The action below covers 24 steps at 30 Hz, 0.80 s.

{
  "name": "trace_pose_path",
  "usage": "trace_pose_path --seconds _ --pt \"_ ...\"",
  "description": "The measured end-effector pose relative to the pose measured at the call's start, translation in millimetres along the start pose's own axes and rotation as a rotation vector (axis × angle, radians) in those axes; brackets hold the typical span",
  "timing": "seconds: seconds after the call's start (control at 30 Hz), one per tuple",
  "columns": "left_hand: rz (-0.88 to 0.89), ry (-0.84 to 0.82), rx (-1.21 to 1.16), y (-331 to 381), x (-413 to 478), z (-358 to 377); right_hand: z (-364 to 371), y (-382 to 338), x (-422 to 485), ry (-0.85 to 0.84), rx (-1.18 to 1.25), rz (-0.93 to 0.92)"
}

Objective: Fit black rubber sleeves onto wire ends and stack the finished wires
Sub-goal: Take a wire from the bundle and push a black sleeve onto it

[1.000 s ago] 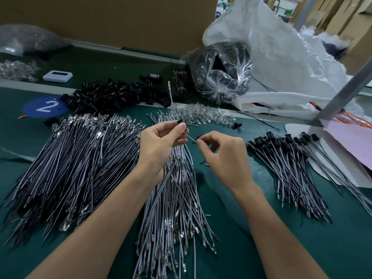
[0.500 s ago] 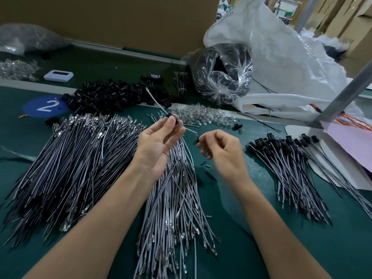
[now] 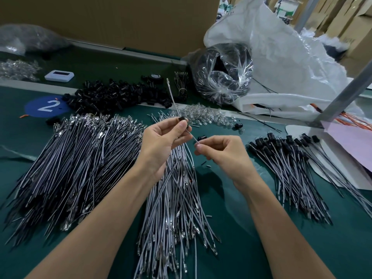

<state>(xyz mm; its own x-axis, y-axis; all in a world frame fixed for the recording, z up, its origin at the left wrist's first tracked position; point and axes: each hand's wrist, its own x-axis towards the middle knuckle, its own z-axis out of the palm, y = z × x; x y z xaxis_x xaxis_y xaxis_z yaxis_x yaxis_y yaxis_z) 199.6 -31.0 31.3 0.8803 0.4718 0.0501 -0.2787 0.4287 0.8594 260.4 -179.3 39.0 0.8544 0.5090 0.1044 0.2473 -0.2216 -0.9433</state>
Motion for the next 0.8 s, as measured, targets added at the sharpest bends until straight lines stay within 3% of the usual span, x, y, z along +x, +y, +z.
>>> trace_pose_path --seconds 0.2,0.4,0.53,0.8 --pt "-0.029 0.062 -0.036 2.8 2.7 -4.4 8.2 3.0 -5.5 0.034 -0.338 -0.313" --pt "-0.022 0.084 -0.042 2.3 3.0 -3.7 7.4 9.2 -4.6 -0.006 -0.527 -0.346" --pt "-0.012 0.067 -0.039 4.2 1.9 -3.5 6.2 2.7 -5.2 0.028 -0.408 -0.361" --pt "-0.011 -0.009 -0.042 5.1 -1.5 -1.6 2.5 -8.5 -6.0 -0.071 -0.084 -0.038"
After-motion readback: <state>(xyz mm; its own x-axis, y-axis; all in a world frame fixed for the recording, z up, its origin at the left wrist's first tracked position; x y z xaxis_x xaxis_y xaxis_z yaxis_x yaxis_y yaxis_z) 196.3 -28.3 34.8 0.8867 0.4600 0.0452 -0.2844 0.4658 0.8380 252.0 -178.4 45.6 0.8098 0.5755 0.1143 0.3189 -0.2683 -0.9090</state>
